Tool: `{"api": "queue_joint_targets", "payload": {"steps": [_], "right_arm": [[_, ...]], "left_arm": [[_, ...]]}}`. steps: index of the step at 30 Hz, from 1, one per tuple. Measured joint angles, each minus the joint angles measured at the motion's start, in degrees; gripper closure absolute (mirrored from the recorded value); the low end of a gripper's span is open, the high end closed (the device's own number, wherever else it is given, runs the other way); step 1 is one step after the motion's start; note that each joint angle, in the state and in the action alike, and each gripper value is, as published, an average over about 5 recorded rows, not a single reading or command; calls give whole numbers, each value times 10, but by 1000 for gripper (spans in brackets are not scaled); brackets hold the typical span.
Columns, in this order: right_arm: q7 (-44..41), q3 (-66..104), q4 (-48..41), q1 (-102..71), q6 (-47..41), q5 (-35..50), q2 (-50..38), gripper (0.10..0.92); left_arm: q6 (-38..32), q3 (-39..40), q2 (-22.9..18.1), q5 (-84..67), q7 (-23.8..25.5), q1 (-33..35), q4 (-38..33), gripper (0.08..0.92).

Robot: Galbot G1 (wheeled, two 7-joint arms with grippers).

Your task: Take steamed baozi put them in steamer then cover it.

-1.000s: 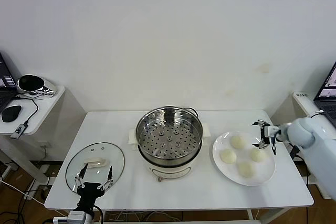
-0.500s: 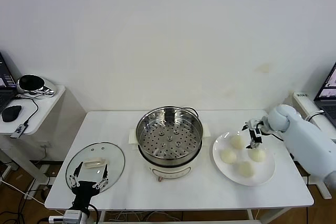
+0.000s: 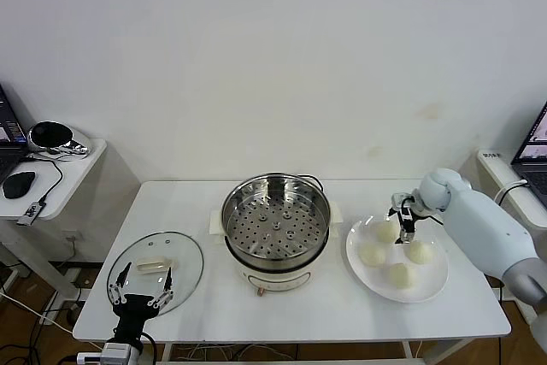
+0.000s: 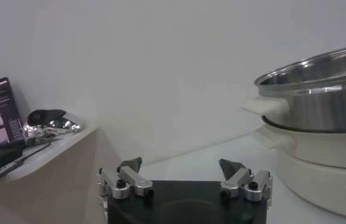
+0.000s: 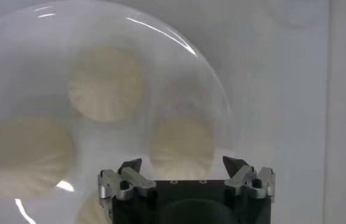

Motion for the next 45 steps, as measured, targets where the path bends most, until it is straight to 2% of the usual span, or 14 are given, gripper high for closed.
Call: {"api": "queue_joint_targets", "payload": {"steps": [7,14,17,28,37,45], "right_arm": [[0,-4,-17,2,-2,-7,14,309],[1,-8,-23,5,-3,-12,18,436],[1,-9,-22,6,-3,-11,18,461],[-10,-50,31,38,-13,32,-21,467],[-20,-137,123,143,-11,127,-80,465],[-11,-244,168,285,20,231,-71,460]], "left_arm": [[-2,-1,0,3,0,1,1,177],[-3,-1,-2,6,-1,1,0,177],[-4,-1,-2,7,0,1,-1,177],[-3,2,6,8,1,1,-2,177],[-3,11,13,5,0,-8,-3,177],[-6,8,19,-3,0,-9,-1,177]]}}
